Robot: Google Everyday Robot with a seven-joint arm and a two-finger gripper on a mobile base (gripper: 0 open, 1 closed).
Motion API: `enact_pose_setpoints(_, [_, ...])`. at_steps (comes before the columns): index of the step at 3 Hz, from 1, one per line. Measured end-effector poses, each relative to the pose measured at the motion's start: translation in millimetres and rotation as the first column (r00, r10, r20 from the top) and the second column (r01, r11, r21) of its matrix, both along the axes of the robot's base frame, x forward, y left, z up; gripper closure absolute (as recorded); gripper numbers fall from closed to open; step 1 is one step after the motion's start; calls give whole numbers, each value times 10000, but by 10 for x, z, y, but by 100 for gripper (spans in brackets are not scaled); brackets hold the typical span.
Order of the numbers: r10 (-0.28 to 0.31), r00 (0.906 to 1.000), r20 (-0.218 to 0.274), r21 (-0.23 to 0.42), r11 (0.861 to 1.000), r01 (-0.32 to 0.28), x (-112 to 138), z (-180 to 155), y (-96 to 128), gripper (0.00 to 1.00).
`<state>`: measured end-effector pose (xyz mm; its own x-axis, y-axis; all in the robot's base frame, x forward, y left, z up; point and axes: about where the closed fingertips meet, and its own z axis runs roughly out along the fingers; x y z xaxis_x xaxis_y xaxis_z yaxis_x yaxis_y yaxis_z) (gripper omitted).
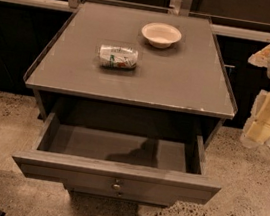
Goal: Close top drawer
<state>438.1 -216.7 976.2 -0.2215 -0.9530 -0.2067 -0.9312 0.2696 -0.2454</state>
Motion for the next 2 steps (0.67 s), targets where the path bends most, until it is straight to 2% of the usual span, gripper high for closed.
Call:
enact_pose_setpoints(1, [0,10000,0,1,10000,0,0,-1,0,0])
enact_pose_setpoints(2, [-52,10000,-28,572,9983,54,-79,-231,-3,0])
